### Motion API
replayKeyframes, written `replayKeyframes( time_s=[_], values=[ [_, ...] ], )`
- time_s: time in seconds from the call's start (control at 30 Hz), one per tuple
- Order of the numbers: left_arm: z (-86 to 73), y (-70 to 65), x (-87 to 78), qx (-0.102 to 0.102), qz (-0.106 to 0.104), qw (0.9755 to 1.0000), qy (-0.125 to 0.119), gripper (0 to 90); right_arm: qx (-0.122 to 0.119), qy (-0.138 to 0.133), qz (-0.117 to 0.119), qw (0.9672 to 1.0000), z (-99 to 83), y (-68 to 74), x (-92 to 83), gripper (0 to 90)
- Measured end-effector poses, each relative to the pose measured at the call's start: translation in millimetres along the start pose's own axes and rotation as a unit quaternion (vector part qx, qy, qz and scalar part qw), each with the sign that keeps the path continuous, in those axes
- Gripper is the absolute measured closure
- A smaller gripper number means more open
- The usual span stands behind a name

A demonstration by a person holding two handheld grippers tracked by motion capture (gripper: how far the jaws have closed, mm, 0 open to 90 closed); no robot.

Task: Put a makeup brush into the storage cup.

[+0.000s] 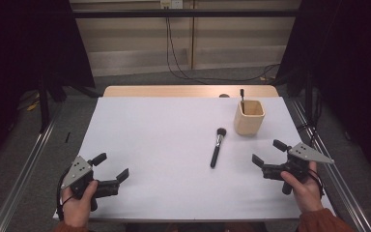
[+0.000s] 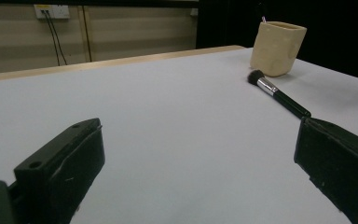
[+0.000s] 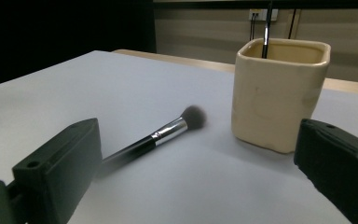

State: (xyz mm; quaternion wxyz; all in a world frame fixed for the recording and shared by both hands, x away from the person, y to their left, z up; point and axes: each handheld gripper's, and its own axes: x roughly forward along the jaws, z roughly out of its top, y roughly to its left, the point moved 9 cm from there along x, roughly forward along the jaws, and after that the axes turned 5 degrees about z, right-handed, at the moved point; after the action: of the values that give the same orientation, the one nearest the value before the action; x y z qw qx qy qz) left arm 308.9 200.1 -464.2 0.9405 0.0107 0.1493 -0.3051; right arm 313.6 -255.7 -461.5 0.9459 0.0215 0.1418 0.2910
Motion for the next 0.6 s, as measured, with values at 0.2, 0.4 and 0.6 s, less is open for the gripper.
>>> replayKeyframes(
  time_s=[0.2,0.4,0.6],
  values=[
    [-0.3,0.3,0.0,0.0,0.0,1.0,0.001,1.8,-0.01,-0.007,0.001,0.9999,10.9,-1.2,11.4,0.9],
    [0.0,-1.1,-0.2,0.002,-0.003,1.0,0.0,1.8,-0.011,-0.007,-0.014,0.9998,15.1,-7.1,26.5,1.8],
    [0.5,-0.9,0.0,0.001,-0.003,1.0,-0.002,1.9,-0.014,0.001,-0.016,0.9998,16.9,-8.3,37.6,1.7]
  ],
)
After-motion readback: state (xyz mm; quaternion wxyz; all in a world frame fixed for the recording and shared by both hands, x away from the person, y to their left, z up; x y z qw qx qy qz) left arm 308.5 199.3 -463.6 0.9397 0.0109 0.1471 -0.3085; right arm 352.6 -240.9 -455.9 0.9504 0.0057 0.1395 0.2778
